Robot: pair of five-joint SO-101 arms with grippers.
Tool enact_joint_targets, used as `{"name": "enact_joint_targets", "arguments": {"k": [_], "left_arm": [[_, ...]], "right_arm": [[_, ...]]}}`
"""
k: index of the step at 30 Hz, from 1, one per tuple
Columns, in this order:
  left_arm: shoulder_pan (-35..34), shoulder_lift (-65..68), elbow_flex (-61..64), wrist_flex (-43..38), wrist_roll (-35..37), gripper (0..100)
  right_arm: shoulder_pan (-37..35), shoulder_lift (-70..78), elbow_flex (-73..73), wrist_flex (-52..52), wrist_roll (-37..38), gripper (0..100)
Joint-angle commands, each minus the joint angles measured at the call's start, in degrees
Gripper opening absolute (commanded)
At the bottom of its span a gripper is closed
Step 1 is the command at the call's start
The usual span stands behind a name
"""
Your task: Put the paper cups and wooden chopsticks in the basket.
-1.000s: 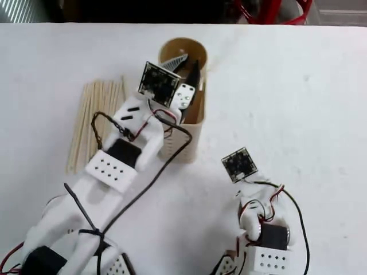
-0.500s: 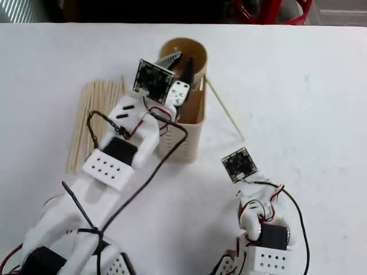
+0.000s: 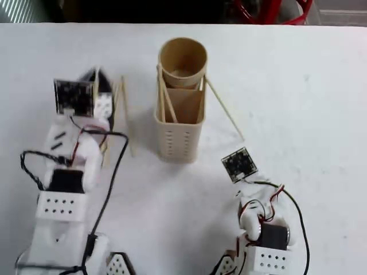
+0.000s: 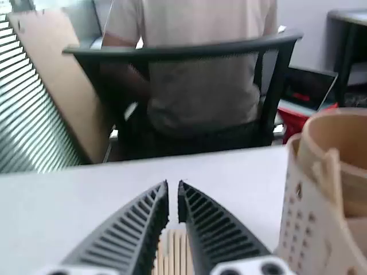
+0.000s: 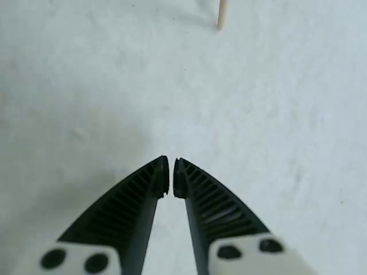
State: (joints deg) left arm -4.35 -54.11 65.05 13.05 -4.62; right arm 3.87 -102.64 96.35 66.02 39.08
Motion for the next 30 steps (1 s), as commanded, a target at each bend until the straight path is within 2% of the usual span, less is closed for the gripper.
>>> {"name": "enact_joint_targets", "arguments": {"k": [1,8,14,19,21,24,26,30], "left_arm": [[-1.54,-1.98,6.51,-6.24,-0.79,4],[-1.1,-1.8,12.22,-14.77,-0.79,5],[-1.19,-1.8,12.22,-14.51,-0.79,5],[-1.19,-1.71,12.22,-14.51,-0.79,5],[-1.19,-1.71,12.22,-14.51,-0.79,5],[-1.36,-1.71,12.22,-14.68,-0.88,5],[-1.36,-1.71,12.22,-14.77,-0.88,5],[-1.45,-1.71,12.22,-14.77,-0.88,5]], "right_arm": [[-0.22,-0.4,0.53,0.22,0.26,2.8],[-4.26,-0.13,0.53,0.22,0.18,3.1],[-10.07,-0.48,0.53,5.05,0.26,3.1],[-17.71,-0.48,-0.18,4.18,0.62,3.2],[-16.13,-0.48,-1.93,2.95,1.41,3.2],[-8.57,-0.4,-8.09,1.01,5.36,3.2],[-7.08,-0.04,-11.96,-1.8,2.81,3.2],[-8.48,0.22,-18.29,-4.88,-1.32,3.2]]}}
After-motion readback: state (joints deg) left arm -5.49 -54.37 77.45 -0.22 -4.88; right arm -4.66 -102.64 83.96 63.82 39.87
